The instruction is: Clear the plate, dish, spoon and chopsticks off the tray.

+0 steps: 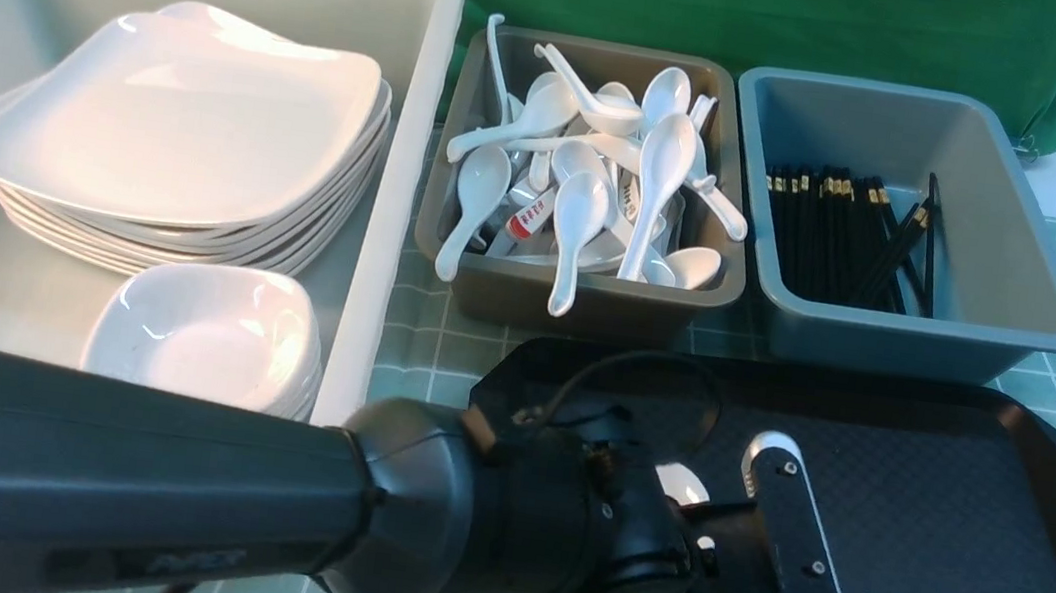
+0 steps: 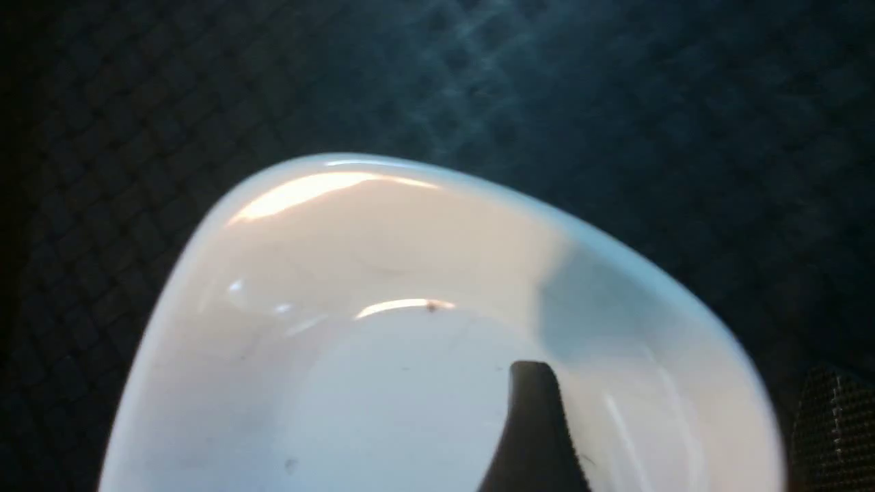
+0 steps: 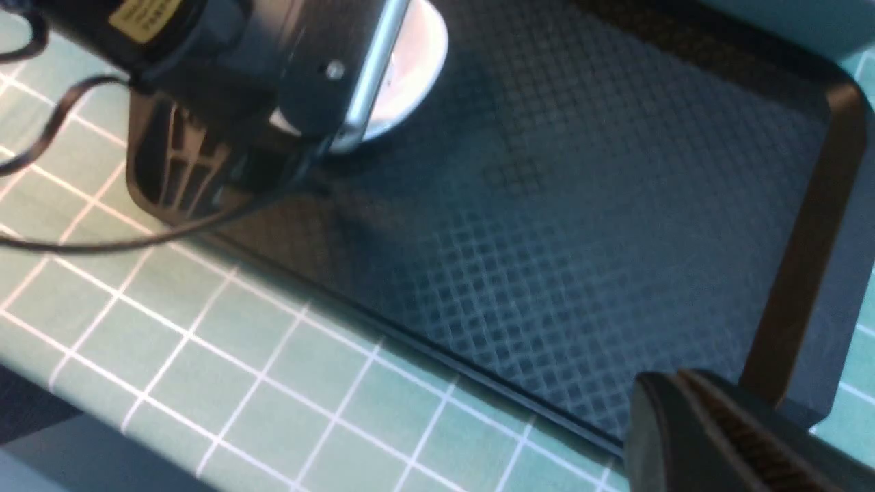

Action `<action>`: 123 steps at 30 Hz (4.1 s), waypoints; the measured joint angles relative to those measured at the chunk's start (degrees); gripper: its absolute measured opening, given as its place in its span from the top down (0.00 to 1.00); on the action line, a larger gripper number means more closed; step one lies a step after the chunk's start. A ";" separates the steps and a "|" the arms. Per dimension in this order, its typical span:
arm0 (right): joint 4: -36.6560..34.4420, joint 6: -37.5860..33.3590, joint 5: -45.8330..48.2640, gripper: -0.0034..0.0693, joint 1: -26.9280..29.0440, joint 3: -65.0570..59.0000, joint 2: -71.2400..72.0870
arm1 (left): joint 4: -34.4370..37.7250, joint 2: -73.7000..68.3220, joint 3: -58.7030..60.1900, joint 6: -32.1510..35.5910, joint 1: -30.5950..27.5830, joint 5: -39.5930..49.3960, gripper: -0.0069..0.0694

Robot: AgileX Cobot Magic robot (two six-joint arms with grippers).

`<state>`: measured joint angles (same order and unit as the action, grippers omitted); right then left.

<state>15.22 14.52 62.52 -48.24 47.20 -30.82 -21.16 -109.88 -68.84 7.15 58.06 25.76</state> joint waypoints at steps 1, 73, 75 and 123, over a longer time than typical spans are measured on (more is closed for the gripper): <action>-0.05 0.02 0.00 0.89 0.00 0.00 0.00 | -0.73 -0.43 0.00 -0.76 0.00 -0.30 0.29; -3.51 0.04 -16.33 0.83 0.00 0.00 0.00 | 16.60 54.73 18.96 2.64 -32.14 11.13 0.22; -3.51 0.04 -17.22 0.83 0.00 0.00 0.00 | 18.43 60.02 18.96 2.64 -32.14 10.52 0.29; -21.81 -22.66 -41.72 0.93 40.86 -35.97 23.51 | 30.31 94.70 49.19 10.34 -32.14 -5.68 0.89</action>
<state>-6.59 -8.15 20.80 -7.38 11.24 -7.32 9.16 -15.19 -19.65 17.49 25.92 20.08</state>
